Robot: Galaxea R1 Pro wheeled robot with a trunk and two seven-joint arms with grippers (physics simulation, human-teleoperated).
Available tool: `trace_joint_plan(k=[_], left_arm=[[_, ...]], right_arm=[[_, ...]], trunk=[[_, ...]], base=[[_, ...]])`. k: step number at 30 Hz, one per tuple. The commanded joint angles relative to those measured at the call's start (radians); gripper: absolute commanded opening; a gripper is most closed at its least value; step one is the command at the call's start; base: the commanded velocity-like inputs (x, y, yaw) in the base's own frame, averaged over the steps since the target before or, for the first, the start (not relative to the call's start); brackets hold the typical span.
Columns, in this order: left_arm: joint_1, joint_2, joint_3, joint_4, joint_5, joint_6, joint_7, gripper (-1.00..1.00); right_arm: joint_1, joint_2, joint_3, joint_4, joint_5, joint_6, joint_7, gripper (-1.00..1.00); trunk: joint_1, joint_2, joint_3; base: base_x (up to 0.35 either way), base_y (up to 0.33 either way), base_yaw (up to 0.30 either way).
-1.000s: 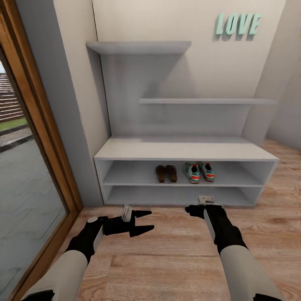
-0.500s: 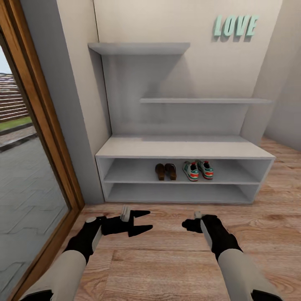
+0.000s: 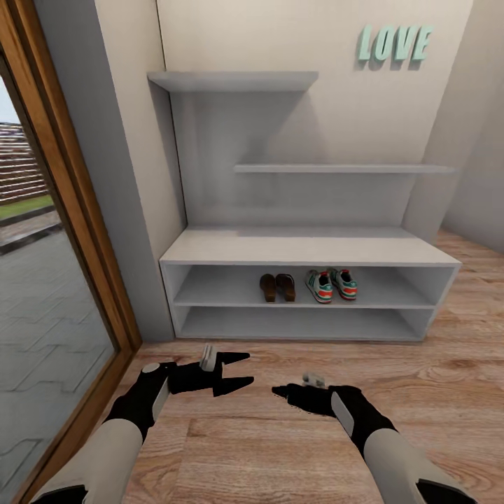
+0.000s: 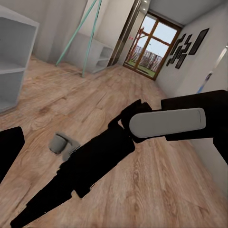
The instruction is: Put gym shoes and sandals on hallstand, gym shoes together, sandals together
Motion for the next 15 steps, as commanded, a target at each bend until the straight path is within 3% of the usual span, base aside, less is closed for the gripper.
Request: trace_joint_plan(k=[1, 6, 15], left_arm=[[-0.001, -0.002, 0.008, -0.001, -0.009, 0.003, -0.006, 1.00], [0.000, -0.002, 0.007, -0.001, -0.009, 0.003, -0.006, 1.00], [0.000, -0.002, 0.007, -0.001, -0.009, 0.003, -0.006, 1.00]], right_arm=[[0.000, 0.001, -0.006, 0.000, -0.002, -0.010, 0.030, 1.00], [0.000, 0.001, -0.005, 0.003, -0.003, -0.107, 0.192, 1.00], [0.000, 0.006, -0.003, 0.006, -0.002, -0.278, 0.238, 1.00]], trunk=[[0.000, 0.000, -0.001], [0.000, 0.000, -0.001], [0.000, 0.000, -0.001]], base=[[0.000, 0.000, 0.000], [0.000, 0.000, 0.000], [0.000, 0.000, 0.000]])
